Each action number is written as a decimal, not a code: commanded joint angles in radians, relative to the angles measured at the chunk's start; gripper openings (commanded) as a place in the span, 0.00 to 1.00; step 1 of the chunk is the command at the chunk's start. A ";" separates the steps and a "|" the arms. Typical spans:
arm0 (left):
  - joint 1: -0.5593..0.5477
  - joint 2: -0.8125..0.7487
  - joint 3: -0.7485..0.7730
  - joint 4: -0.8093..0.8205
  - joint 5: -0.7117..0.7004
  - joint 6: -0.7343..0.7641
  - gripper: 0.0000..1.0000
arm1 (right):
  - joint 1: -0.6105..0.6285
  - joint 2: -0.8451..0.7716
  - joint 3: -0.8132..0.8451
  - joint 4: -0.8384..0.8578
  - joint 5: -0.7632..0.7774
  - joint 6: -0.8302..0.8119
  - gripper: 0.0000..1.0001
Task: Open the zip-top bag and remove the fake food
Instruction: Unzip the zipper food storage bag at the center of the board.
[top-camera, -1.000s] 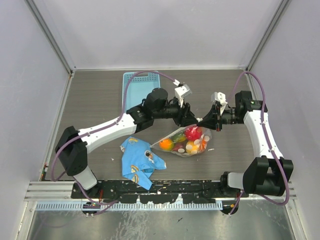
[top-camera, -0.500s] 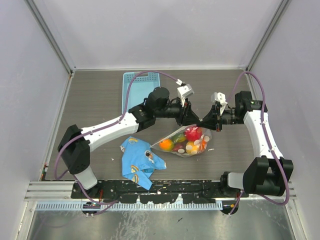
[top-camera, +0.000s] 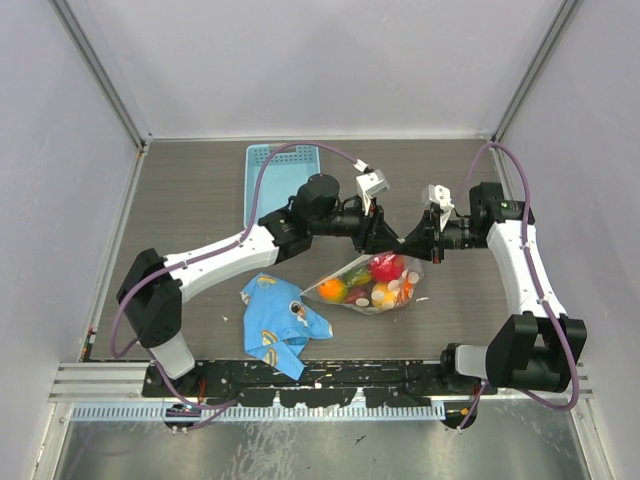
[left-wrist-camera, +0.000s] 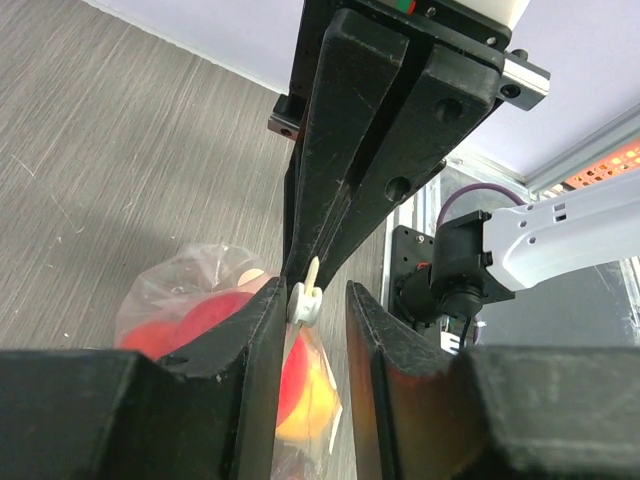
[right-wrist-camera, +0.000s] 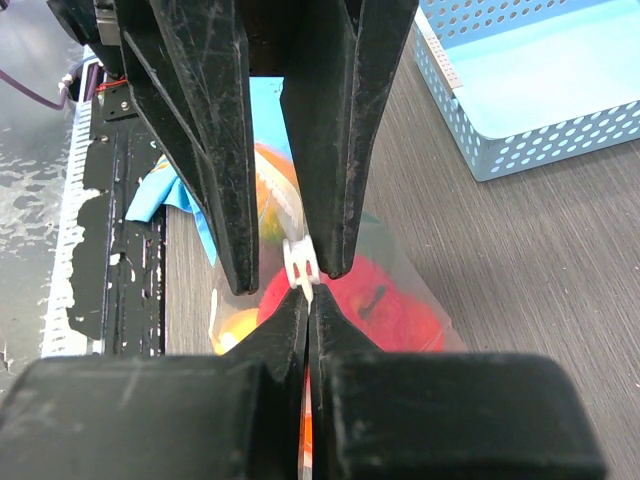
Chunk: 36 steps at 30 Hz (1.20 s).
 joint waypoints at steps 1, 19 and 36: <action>-0.001 0.006 0.032 0.034 0.024 0.029 0.30 | 0.004 -0.009 0.018 -0.010 -0.008 -0.013 0.01; 0.003 -0.047 -0.046 0.004 -0.005 0.153 0.00 | -0.002 -0.011 0.033 -0.018 -0.024 -0.008 0.01; 0.018 -0.113 -0.111 -0.046 -0.064 0.232 0.00 | -0.039 -0.005 0.068 -0.019 -0.034 0.007 0.01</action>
